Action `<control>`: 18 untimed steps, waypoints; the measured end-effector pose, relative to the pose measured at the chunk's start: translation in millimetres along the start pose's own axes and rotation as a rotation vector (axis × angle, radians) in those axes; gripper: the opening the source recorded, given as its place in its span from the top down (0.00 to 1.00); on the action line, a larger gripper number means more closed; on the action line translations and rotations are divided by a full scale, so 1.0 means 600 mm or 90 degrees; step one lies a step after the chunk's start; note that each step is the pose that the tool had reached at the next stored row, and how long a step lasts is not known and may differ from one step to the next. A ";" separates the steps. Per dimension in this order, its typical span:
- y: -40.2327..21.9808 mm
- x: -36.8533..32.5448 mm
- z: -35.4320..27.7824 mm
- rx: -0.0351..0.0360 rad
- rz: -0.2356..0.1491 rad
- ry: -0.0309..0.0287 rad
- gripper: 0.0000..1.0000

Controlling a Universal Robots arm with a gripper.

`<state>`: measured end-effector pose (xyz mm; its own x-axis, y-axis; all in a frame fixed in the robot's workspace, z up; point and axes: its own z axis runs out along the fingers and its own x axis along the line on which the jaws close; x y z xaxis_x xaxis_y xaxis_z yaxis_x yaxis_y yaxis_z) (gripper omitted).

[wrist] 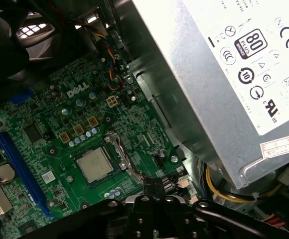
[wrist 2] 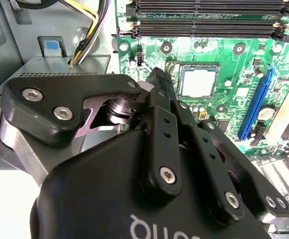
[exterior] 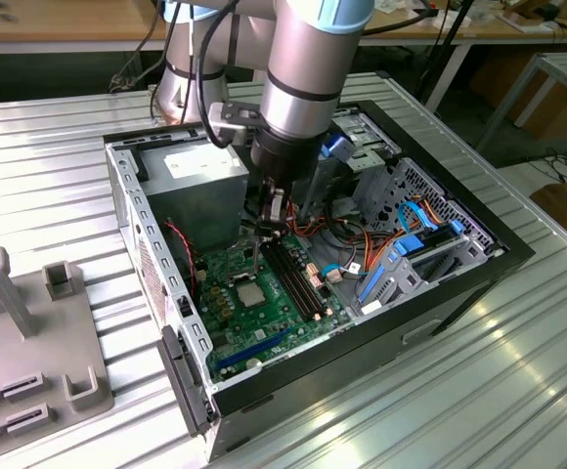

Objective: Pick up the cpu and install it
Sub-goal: 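Close the cpu cover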

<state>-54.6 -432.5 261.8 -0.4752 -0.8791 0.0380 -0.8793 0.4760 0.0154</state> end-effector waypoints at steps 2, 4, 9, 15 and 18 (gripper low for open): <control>-0.002 0.003 0.000 -0.0010 0.000 -0.0018 0.89; -0.003 0.006 0.000 -0.0017 0.000 -0.0032 0.89; -0.004 0.008 0.000 -0.0023 0.000 -0.0043 0.89; -0.004 0.006 0.000 -0.0025 0.001 -0.0047 0.89; -0.004 0.004 0.000 -0.0027 0.002 -0.0049 0.89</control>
<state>-54.0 -435.8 261.8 -0.4784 -0.8776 0.0304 -0.8776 0.4790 0.0195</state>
